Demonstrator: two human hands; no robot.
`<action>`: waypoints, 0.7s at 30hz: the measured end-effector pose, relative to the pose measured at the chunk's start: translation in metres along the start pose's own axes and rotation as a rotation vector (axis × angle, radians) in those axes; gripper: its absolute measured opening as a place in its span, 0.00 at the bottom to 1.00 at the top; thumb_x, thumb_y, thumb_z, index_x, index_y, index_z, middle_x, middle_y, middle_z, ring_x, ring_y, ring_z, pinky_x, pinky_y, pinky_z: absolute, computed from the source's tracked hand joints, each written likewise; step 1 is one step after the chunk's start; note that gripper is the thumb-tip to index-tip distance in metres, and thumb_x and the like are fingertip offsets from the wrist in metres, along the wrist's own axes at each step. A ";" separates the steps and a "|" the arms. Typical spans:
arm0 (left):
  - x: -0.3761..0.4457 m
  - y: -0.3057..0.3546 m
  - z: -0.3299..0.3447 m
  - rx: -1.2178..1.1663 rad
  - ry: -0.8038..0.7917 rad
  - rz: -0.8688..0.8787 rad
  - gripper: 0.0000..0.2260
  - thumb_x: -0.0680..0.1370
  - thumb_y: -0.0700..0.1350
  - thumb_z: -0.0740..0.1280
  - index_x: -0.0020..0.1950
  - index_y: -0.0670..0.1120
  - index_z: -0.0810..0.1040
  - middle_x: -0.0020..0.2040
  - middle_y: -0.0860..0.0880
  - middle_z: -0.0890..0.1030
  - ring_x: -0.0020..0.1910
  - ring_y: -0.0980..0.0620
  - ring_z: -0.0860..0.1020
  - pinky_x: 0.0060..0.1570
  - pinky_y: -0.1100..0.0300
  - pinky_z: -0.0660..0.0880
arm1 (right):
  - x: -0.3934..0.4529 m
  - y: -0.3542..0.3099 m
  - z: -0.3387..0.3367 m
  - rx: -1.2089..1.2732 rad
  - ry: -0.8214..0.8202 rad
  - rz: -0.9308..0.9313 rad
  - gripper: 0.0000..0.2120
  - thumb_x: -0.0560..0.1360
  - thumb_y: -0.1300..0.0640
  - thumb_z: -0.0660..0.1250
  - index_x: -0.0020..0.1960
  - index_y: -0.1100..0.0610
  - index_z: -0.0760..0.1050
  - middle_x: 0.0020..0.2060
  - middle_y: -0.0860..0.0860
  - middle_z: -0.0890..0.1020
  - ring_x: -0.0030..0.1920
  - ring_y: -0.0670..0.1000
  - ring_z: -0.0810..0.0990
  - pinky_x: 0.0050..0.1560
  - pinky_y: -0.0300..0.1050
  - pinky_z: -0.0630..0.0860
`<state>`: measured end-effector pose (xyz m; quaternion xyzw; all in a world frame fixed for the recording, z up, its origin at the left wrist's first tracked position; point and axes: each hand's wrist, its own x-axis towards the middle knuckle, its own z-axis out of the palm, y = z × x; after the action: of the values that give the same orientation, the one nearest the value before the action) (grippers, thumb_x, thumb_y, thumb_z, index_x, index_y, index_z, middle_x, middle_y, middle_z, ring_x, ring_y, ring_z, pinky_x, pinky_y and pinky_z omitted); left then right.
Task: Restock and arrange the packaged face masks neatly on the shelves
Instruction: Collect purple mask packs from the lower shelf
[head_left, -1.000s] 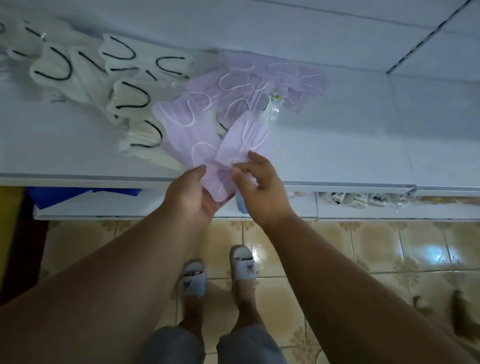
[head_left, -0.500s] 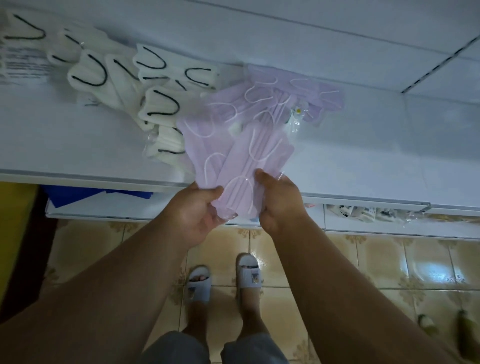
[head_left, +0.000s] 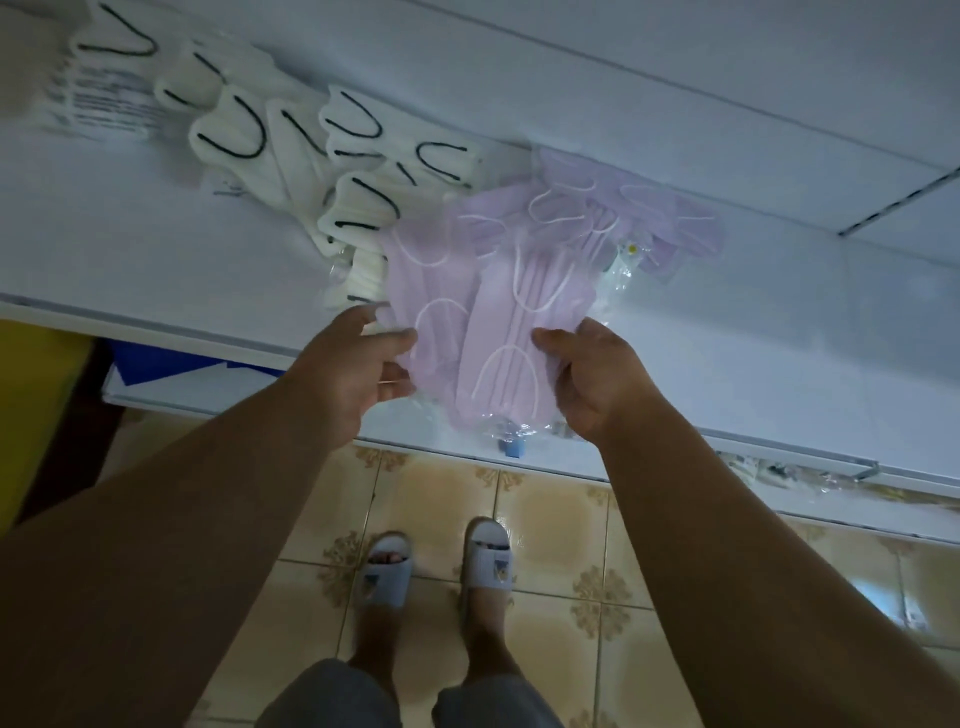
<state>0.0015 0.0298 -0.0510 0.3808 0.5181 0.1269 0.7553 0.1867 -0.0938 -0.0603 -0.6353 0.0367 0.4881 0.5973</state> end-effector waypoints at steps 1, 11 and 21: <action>0.004 0.001 -0.001 -0.032 0.021 -0.007 0.18 0.79 0.36 0.69 0.67 0.45 0.72 0.53 0.42 0.80 0.44 0.44 0.81 0.48 0.48 0.81 | 0.003 -0.001 -0.002 -0.031 -0.015 0.008 0.37 0.54 0.60 0.85 0.57 0.70 0.73 0.50 0.68 0.77 0.52 0.60 0.77 0.68 0.67 0.67; 0.017 -0.015 0.016 -0.406 0.187 -0.101 0.23 0.77 0.40 0.73 0.71 0.49 0.75 0.69 0.50 0.75 0.63 0.49 0.76 0.63 0.56 0.75 | -0.008 0.014 0.015 0.010 0.047 0.005 0.12 0.75 0.65 0.70 0.56 0.55 0.75 0.40 0.56 0.79 0.40 0.54 0.78 0.44 0.45 0.75; 0.016 -0.019 -0.004 -0.262 0.122 -0.076 0.22 0.73 0.24 0.66 0.58 0.49 0.78 0.61 0.41 0.81 0.58 0.39 0.81 0.55 0.45 0.80 | 0.010 -0.019 -0.002 0.044 0.165 0.036 0.07 0.75 0.62 0.69 0.39 0.55 0.75 0.32 0.50 0.77 0.33 0.50 0.77 0.37 0.42 0.77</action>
<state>0.0007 0.0286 -0.0759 0.2507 0.5562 0.1878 0.7698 0.2052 -0.0846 -0.0533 -0.6594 0.1078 0.4441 0.5970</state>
